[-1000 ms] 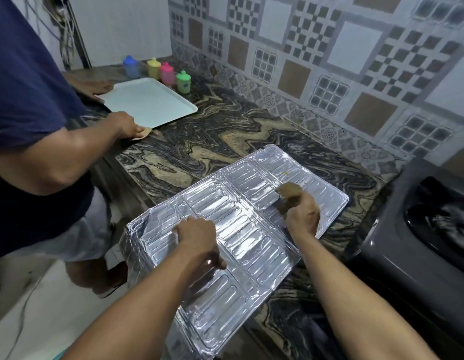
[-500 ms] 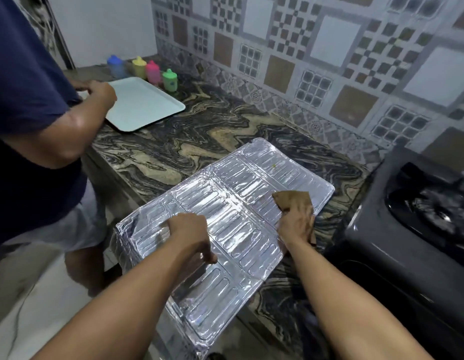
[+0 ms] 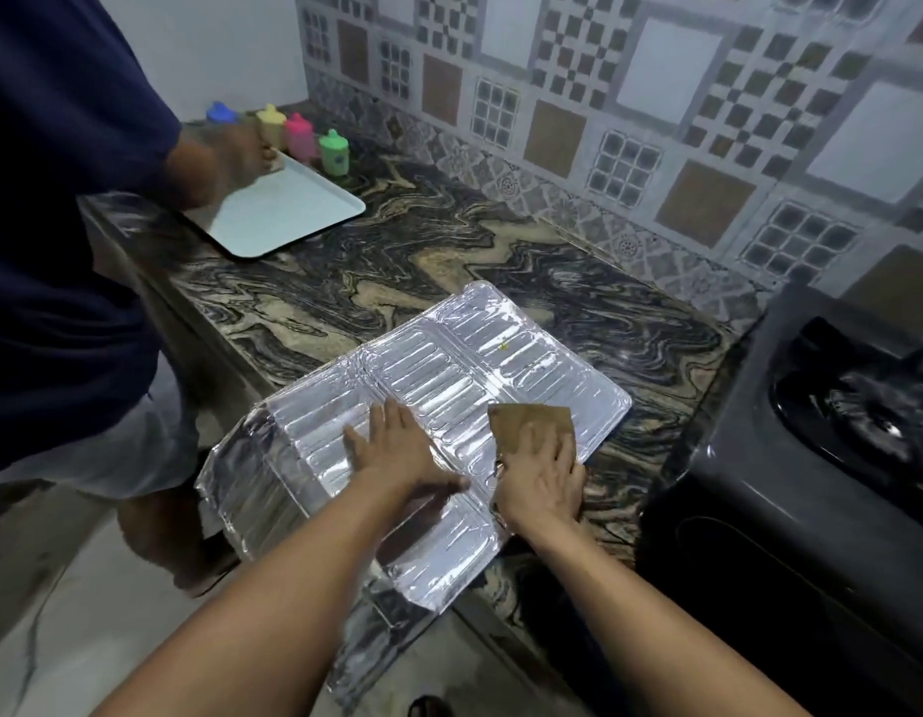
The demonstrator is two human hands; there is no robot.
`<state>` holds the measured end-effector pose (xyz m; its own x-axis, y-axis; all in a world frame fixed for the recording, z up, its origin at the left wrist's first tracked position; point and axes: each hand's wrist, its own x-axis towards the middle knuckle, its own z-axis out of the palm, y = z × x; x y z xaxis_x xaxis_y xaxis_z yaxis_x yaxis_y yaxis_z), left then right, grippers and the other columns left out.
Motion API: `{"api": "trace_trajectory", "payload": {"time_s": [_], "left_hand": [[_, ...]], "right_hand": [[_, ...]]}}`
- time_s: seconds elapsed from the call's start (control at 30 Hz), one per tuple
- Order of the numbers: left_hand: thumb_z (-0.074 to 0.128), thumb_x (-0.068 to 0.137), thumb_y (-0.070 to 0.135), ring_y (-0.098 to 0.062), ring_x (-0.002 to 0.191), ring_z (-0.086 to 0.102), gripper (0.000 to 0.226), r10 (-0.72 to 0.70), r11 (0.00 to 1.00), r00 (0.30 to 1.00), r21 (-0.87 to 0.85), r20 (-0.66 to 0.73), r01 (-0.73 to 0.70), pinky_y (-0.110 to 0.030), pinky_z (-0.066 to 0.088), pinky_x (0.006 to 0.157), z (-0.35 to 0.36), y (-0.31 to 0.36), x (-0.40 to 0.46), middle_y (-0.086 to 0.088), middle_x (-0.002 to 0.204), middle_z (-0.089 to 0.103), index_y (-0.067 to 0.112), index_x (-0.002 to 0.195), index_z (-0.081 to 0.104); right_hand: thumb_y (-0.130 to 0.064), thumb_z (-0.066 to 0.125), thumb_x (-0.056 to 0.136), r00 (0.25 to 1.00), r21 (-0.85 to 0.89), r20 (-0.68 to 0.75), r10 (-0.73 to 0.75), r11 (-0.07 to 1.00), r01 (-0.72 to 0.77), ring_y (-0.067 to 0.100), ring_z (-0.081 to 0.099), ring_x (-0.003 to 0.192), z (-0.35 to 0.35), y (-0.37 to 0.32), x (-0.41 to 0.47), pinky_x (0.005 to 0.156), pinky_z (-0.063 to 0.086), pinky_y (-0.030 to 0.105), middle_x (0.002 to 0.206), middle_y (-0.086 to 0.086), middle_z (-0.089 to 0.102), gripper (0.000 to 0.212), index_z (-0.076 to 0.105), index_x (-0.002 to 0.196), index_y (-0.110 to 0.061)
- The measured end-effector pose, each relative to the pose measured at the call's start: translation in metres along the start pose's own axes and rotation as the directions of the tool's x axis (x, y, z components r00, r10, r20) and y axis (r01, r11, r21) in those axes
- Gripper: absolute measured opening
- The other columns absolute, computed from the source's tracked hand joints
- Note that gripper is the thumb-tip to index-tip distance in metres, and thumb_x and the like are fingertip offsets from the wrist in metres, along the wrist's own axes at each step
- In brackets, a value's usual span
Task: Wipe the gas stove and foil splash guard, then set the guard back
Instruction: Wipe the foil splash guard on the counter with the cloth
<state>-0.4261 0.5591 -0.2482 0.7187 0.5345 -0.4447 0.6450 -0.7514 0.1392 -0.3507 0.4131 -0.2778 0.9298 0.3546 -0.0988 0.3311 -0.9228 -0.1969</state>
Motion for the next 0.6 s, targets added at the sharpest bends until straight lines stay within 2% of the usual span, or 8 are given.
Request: {"api": "trace_trajectory", "payload": {"time_s": [0.07, 0.17, 0.23, 0.3, 0.37, 0.47, 0.53, 0.6], "left_hand": [[0.056, 0.052, 0.09, -0.032, 0.148, -0.011, 0.147, -0.01, 1.0, 1.0, -0.005, 0.016, 0.011, -0.065, 0.006, 0.113, 0.0, -0.001, 0.001, -0.013, 0.16, -0.016, 0.005, 0.152, -0.011], [0.058, 0.049, 0.091, -0.032, 0.149, -0.007, 0.15, -0.016, 1.0, 1.0, 0.013, 0.02, 0.015, -0.067, 0.012, 0.11, -0.004, 0.001, 0.002, -0.013, 0.161, -0.013, 0.004, 0.152, -0.008], [0.058, 0.05, 0.09, -0.032, 0.149, -0.006, 0.149, -0.022, 0.999, 0.999, 0.026, 0.03, 0.021, -0.068, 0.014, 0.109, -0.006, 0.003, 0.001, -0.013, 0.161, -0.012, 0.004, 0.152, -0.007], [0.058, 0.051, 0.089, -0.031, 0.149, -0.006, 0.148, -0.026, 0.999, 0.999, 0.031, 0.031, 0.026, -0.069, 0.012, 0.11, -0.007, 0.003, 0.0, -0.013, 0.161, -0.012, 0.004, 0.152, -0.008], [0.058, 0.052, 0.089, -0.03, 0.149, -0.007, 0.147, -0.022, 0.999, 1.0, 0.029, 0.019, 0.021, -0.07, 0.009, 0.11, -0.007, 0.002, -0.001, -0.013, 0.161, -0.012, 0.004, 0.152, -0.008], [0.057, 0.051, 0.09, -0.029, 0.149, -0.007, 0.148, -0.017, 1.0, 1.0, 0.015, -0.001, 0.017, -0.069, 0.006, 0.111, -0.005, 0.001, -0.002, -0.012, 0.161, -0.012, 0.005, 0.152, -0.009], [0.058, 0.051, 0.09, -0.029, 0.149, -0.006, 0.148, -0.011, 1.0, 1.0, 0.006, -0.012, 0.011, -0.069, 0.004, 0.111, -0.005, 0.001, -0.002, -0.011, 0.161, -0.012, 0.006, 0.153, -0.008], [0.058, 0.051, 0.089, -0.029, 0.149, -0.006, 0.147, -0.009, 1.0, 1.0, -0.013, -0.019, 0.009, -0.069, 0.003, 0.111, -0.004, 0.0, -0.001, -0.011, 0.161, -0.012, 0.006, 0.153, -0.008]], "right_hand": [[-0.035, 0.029, 0.101, 1.0, 0.015, -0.008, -0.005, 1.0, 0.005, 0.029, -0.003, 0.149, -0.001, 0.008, 0.011, 0.118, 0.004, 0.047, 0.162, 0.009, 0.003, 0.06, 0.008, 0.154, -0.018], [-0.036, 0.02, 0.103, 0.998, 0.022, 0.001, 0.065, 0.998, -0.065, 0.03, -0.007, 0.149, -0.004, 0.019, 0.043, 0.12, -0.003, 0.049, 0.162, 0.012, -0.005, 0.059, 0.001, 0.154, -0.016], [-0.034, 0.027, 0.101, 0.99, 0.047, 0.0, 0.141, 0.989, -0.141, 0.033, -0.004, 0.149, -0.01, 0.025, 0.068, 0.119, -0.002, 0.051, 0.162, 0.014, -0.003, 0.062, 0.003, 0.154, -0.014], [-0.032, 0.046, 0.095, 0.98, 0.041, -0.021, 0.198, 0.98, -0.197, 0.035, 0.006, 0.147, -0.015, 0.029, 0.092, 0.118, 0.007, 0.051, 0.161, 0.014, 0.008, 0.068, 0.014, 0.153, -0.014], [-0.028, 0.048, 0.094, 0.968, 0.069, -0.084, 0.235, 0.971, -0.229, 0.036, 0.017, 0.143, -0.018, 0.032, 0.108, 0.116, 0.015, 0.051, 0.157, 0.014, 0.023, 0.057, 0.031, 0.147, -0.014], [-0.01, 0.048, 0.091, 0.939, 0.295, -0.175, 0.297, 0.926, -0.237, 0.036, 0.033, 0.135, -0.026, 0.03, 0.121, 0.111, 0.027, 0.046, 0.143, 0.015, 0.043, 0.04, 0.052, 0.131, -0.007], [-0.002, 0.053, 0.084, 0.931, 0.495, -0.223, 0.289, 0.856, -0.147, 0.034, 0.047, 0.12, -0.038, 0.017, 0.116, 0.098, 0.04, 0.04, 0.125, 0.013, 0.055, 0.038, 0.058, 0.121, -0.006], [-0.003, 0.051, 0.085, 0.952, 0.628, -0.22, 0.212, 0.778, -0.028, 0.028, 0.056, 0.101, -0.049, -0.007, 0.101, 0.082, 0.046, 0.034, 0.107, 0.007, 0.062, 0.03, 0.063, 0.11, -0.014]]}}
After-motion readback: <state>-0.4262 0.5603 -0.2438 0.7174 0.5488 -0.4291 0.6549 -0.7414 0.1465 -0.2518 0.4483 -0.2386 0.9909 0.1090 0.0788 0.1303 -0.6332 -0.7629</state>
